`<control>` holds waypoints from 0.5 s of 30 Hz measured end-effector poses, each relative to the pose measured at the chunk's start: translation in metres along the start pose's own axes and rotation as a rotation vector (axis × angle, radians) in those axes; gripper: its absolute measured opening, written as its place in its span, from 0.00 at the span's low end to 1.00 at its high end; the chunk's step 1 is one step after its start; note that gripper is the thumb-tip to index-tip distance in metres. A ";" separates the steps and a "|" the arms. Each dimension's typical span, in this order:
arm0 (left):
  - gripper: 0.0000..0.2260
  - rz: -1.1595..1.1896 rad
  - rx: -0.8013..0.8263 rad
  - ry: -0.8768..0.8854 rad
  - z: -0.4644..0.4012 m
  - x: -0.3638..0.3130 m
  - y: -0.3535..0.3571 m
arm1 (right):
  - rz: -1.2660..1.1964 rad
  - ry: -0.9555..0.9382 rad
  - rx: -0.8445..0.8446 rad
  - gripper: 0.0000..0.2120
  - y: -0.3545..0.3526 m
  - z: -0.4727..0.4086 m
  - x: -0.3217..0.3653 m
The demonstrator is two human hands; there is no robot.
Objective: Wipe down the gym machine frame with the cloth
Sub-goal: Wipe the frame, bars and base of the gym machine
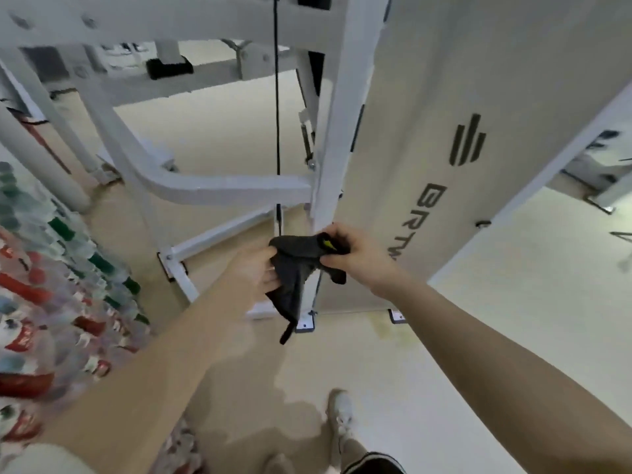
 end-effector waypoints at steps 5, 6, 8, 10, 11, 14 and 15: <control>0.12 0.019 0.271 -0.078 0.020 0.015 0.114 | 0.057 0.092 0.019 0.15 -0.055 0.058 -0.046; 0.15 -0.002 0.324 -0.097 0.023 0.018 0.137 | 0.035 0.126 0.033 0.16 -0.066 0.068 -0.055; 0.14 -0.119 0.358 -0.072 0.027 0.025 0.177 | -0.039 0.179 0.042 0.17 -0.092 0.083 -0.079; 0.07 -0.243 0.352 0.014 0.026 0.030 0.216 | -0.101 0.193 -0.018 0.15 -0.127 0.093 -0.099; 0.05 -0.273 0.351 0.039 0.025 0.035 0.235 | -0.122 0.193 -0.065 0.13 -0.147 0.096 -0.110; 0.04 -0.297 0.355 0.060 0.021 0.052 0.298 | -0.199 0.201 -0.211 0.08 -0.212 0.102 -0.147; 0.03 -0.302 0.350 0.067 0.019 0.057 0.320 | -0.223 0.210 -0.244 0.07 -0.234 0.103 -0.161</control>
Point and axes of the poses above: each hand's wrist, its own z-axis away from the middle knuckle, its own y-axis out of the palm, x = y × z, the point moved 10 cm from there along -z, towards the middle knuckle, and after that the axes turned 6 degrees about y, right-handed, at the moved point
